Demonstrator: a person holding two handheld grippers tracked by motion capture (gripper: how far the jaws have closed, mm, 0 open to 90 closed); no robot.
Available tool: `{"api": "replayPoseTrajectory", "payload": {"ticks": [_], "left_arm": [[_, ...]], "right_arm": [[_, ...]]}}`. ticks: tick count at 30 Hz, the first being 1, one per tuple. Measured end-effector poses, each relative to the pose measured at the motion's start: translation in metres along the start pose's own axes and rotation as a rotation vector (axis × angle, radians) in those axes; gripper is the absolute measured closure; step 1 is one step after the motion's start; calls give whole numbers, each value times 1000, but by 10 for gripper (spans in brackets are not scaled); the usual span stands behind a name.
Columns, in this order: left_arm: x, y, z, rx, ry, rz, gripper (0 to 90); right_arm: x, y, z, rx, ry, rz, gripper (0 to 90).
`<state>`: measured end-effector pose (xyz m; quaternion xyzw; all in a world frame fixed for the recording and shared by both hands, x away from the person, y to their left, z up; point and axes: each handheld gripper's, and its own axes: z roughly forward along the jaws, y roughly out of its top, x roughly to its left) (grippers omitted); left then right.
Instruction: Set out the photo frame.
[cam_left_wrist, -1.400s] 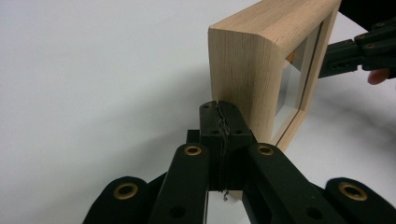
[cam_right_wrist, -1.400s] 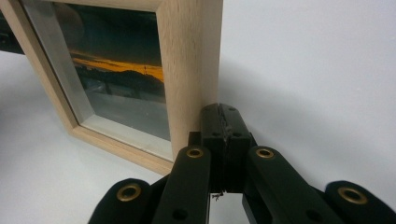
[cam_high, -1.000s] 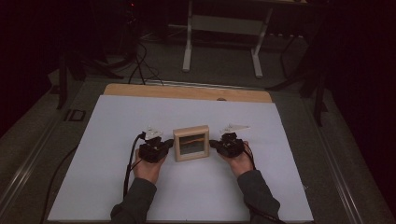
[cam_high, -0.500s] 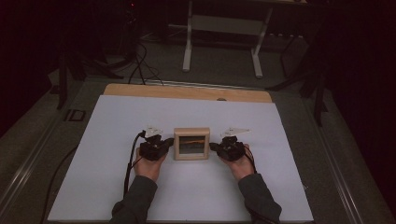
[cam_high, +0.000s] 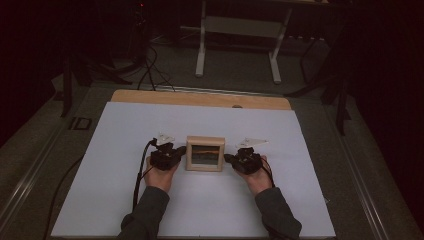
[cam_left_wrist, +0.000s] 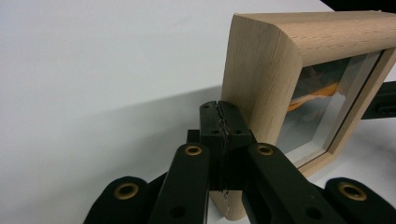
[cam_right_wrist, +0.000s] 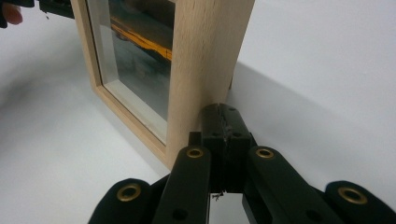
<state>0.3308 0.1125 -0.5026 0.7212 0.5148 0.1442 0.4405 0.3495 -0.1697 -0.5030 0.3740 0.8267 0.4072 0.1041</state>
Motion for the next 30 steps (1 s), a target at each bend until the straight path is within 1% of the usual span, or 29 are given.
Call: {"api": "replayPoseTrajectory", "payload": {"ticks": [5,13,24,27,30], "left_arm": [[-1,0,-1,2,9,3,900],[-1,0,-3,4,27,-3,899],[0,-1,-3,2,22,-15,897],[1,-1,-2,6,30,-13,876],[2,-1,-3,12,27,-20,855]], "right_arm": [[0,0,0,-1,1,1,898],[1,1,2,-2,5,3,897],[1,2,3,1,10,2,897],[0,2,3,-4,14,2,890],[0,2,3,-7,10,-2,889]]}}
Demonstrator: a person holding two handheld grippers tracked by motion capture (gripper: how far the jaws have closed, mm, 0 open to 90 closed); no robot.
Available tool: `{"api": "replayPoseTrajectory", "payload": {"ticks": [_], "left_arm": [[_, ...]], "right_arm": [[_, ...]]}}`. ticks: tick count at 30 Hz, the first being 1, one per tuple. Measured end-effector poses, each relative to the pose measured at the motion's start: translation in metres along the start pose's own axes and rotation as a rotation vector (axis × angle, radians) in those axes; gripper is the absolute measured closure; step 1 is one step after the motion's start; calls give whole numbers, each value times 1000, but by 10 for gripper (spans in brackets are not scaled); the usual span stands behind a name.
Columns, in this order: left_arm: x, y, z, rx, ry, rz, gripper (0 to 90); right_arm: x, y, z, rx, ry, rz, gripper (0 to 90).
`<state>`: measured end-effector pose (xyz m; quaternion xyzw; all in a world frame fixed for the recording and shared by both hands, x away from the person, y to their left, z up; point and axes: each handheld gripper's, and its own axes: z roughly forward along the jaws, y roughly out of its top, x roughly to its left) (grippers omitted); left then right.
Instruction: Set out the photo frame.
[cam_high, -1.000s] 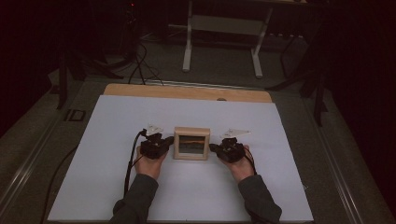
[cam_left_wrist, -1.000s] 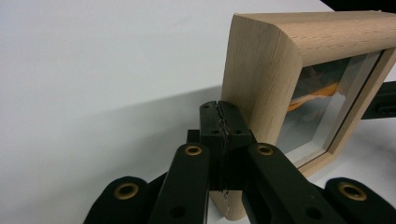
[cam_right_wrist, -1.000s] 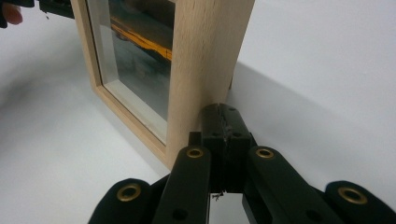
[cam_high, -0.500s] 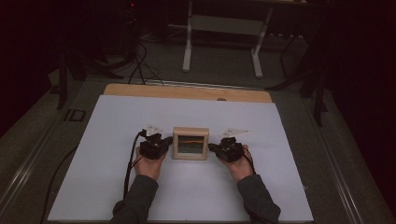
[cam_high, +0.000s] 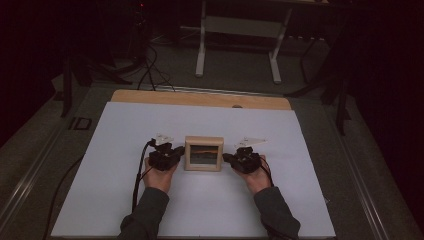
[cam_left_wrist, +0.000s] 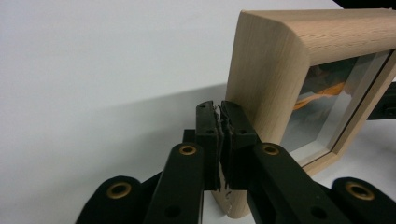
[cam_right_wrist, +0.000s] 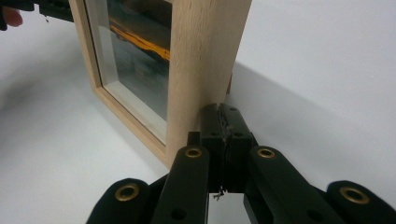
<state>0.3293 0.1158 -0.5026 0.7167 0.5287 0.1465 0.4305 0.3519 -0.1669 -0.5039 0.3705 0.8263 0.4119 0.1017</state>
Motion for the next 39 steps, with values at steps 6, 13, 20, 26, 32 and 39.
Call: {"api": "replayPoseTrajectory", "payload": {"ticks": [6,13,20,26,32,39], "left_arm": [[1,-1,-2,0,1,1,841],[7,-4,-10,-17,-15,18,827],[11,-6,-24,-42,-38,47,823],[15,-7,-39,-44,-61,95,822],[21,-10,-52,-34,-83,149,820],[29,-19,-64,-15,-97,200,808]], "right_arm": [[0,3,-2,-10,-3,-2,888],[0,3,-3,-10,0,-11,884],[-1,3,-7,1,7,-28,875],[-1,4,-14,7,10,-54,869],[-2,2,-23,17,15,-74,866],[-7,-6,-34,33,23,-95,853]]}}
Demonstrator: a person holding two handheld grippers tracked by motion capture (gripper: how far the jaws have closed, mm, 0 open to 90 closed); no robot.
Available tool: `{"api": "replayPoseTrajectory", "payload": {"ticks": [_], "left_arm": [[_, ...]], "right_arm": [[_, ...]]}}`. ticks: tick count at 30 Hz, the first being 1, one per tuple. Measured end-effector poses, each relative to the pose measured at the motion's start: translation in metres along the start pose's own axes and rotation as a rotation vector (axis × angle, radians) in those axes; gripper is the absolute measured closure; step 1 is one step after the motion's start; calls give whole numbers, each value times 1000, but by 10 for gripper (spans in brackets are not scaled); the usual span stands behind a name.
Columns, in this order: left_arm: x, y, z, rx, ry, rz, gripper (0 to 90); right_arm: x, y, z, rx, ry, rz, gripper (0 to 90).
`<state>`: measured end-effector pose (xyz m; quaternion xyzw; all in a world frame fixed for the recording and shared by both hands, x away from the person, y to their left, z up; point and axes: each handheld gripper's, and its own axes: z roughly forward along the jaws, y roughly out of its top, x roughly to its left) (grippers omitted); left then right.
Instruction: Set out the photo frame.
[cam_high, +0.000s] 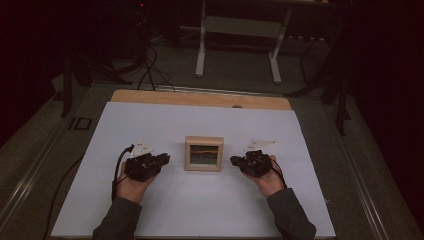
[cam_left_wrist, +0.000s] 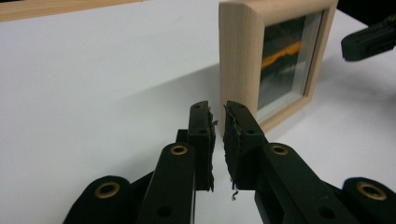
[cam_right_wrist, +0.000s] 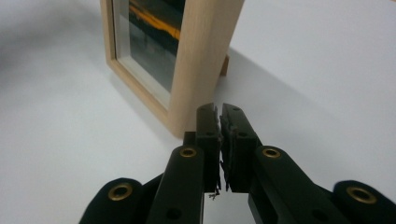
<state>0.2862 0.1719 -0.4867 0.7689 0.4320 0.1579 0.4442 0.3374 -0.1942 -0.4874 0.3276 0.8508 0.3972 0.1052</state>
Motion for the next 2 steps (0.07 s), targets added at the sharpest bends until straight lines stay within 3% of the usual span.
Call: {"api": "replayPoseTrajectory", "payload": {"ticks": [2], "left_arm": [[2,-4,-3,11,1,18,797]], "right_arm": [[-2,-3,-4,-1,4,-1,841]]}}
